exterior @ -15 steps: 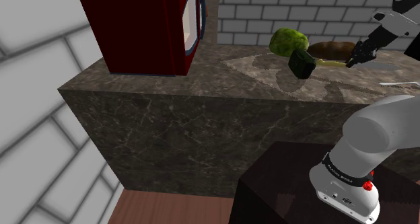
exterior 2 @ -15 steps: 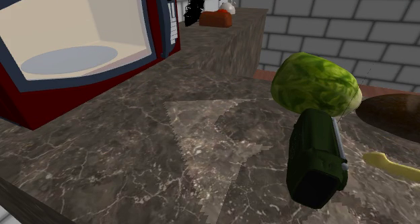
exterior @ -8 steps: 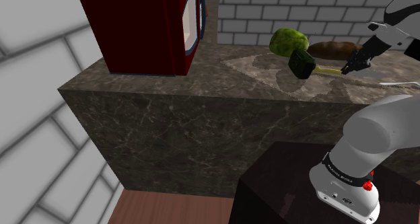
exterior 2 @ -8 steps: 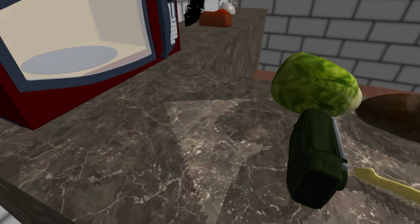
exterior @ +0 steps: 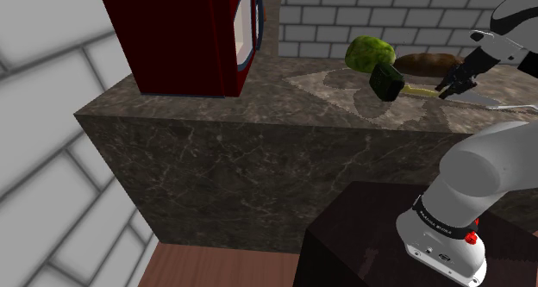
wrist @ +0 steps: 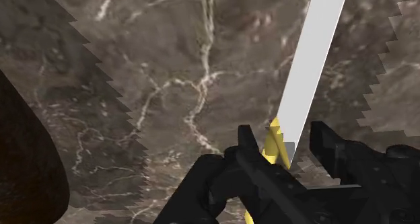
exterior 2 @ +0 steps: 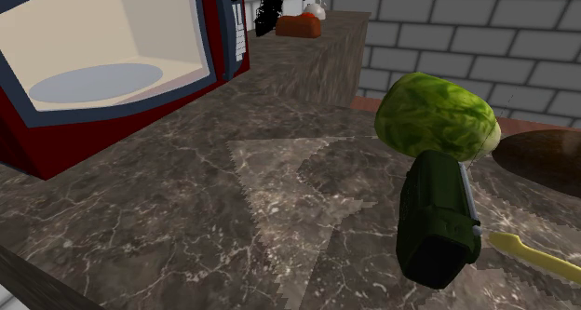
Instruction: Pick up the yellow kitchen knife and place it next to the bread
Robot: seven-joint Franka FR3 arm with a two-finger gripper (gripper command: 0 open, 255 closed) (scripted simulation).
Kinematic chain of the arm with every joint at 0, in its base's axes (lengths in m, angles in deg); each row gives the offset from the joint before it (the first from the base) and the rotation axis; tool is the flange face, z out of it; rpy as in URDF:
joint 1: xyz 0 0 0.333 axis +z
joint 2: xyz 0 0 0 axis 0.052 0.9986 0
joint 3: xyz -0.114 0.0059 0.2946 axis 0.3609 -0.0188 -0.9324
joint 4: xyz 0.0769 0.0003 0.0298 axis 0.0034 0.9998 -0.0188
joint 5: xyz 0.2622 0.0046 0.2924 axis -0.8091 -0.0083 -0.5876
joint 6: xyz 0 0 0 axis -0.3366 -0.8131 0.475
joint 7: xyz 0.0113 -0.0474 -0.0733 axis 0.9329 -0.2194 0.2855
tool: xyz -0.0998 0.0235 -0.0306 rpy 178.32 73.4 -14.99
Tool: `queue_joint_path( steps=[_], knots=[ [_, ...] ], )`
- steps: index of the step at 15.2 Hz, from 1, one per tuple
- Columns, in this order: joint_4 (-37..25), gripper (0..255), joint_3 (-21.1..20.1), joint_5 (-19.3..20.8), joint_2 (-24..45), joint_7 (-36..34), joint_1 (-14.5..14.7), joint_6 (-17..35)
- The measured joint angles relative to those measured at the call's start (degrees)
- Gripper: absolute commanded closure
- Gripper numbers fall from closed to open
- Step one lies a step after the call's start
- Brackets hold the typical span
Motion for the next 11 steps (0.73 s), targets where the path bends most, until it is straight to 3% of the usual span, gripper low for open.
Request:
queue_joint_path(
  steps=[5, 11],
  knots=[
    [0.0, 0, 0.0, 0.0, 0.0, 0.0, 0.0, 0.0],
    [-4.9, 0, -2.7, 0.0, -2.3, -0.4, -2.0, -7.4]
  ],
)
